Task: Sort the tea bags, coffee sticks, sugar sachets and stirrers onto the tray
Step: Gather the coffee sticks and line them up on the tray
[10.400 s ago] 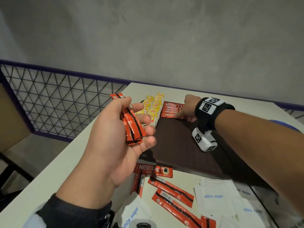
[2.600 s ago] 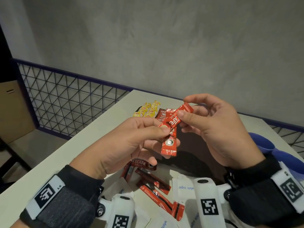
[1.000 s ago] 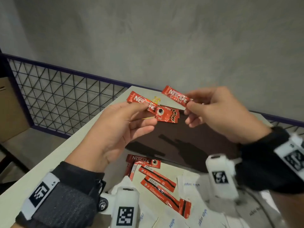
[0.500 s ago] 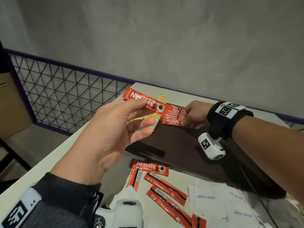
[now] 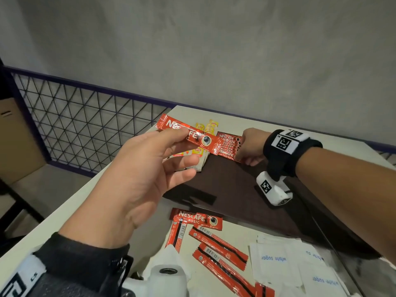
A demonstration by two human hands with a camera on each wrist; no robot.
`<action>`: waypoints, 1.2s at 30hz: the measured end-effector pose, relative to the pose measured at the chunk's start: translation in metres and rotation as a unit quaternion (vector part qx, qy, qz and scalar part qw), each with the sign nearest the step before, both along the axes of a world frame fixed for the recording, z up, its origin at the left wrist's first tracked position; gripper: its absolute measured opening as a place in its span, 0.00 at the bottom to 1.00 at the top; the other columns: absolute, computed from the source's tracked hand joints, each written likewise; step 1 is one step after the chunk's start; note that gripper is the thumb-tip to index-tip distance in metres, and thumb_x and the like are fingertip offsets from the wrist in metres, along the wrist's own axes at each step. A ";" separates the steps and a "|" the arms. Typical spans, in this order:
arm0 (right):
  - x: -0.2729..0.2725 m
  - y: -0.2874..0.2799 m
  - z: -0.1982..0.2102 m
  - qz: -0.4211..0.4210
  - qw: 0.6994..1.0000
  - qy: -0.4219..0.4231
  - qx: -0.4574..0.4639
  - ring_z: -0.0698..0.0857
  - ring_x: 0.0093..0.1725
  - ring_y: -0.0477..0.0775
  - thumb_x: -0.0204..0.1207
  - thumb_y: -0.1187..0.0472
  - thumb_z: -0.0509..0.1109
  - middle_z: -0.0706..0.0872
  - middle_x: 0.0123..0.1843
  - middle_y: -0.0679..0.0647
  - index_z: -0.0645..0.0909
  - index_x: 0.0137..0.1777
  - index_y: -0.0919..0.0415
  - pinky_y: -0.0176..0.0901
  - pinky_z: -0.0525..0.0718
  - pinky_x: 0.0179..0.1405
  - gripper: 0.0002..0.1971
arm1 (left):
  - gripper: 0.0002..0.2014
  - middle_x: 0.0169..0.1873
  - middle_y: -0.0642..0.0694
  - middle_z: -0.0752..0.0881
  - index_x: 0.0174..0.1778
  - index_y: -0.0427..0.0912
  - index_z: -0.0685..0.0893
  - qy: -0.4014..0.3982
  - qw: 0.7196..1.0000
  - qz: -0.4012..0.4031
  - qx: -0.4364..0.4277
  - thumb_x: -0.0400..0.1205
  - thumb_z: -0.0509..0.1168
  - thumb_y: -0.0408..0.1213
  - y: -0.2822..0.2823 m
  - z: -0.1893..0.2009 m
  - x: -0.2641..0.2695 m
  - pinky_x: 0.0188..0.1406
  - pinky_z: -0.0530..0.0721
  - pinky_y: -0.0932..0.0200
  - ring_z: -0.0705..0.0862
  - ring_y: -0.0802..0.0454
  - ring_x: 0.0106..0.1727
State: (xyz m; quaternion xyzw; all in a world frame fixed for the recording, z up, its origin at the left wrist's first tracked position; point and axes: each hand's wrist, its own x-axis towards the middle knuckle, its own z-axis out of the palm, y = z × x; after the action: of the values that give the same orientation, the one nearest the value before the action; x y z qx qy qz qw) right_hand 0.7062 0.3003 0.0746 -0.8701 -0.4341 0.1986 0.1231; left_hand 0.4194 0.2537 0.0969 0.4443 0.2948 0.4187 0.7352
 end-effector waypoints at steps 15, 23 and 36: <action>-0.064 -0.059 0.073 0.162 0.905 0.339 0.199 0.81 0.32 0.49 0.78 0.54 0.77 0.86 0.38 0.56 0.87 0.57 0.68 0.40 0.84 0.35 0.17 | 0.04 0.38 0.46 0.93 0.39 0.43 0.93 0.010 1.000 -0.008 0.021 0.76 0.76 0.39 0.000 -0.005 0.001 0.24 0.85 0.66 0.88 0.58 0.32; -0.099 -0.098 0.089 0.287 0.898 0.250 0.219 0.89 0.36 0.49 0.75 0.68 0.77 0.93 0.44 0.62 0.89 0.52 0.69 0.37 0.86 0.31 0.07 | 0.08 0.40 0.44 0.94 0.45 0.39 0.94 0.023 0.999 -0.013 0.027 0.76 0.77 0.39 -0.003 -0.003 0.001 0.26 0.86 0.66 0.87 0.58 0.32; -0.002 -0.044 0.015 0.132 0.990 -0.026 0.034 0.87 0.35 0.48 0.76 0.63 0.80 0.91 0.36 0.49 0.90 0.41 0.57 0.35 0.82 0.27 0.03 | 0.01 0.33 0.48 0.90 0.46 0.43 0.89 -0.008 0.999 0.049 -0.019 0.81 0.75 0.35 0.000 0.002 -0.001 0.24 0.85 0.64 0.84 0.56 0.28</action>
State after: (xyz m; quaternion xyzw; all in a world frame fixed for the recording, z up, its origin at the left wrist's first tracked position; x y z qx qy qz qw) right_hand 0.7045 0.2564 0.0896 -0.8049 -0.5551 0.1758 0.1144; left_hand 0.4183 0.2537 0.0992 0.4116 0.3183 0.4517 0.7247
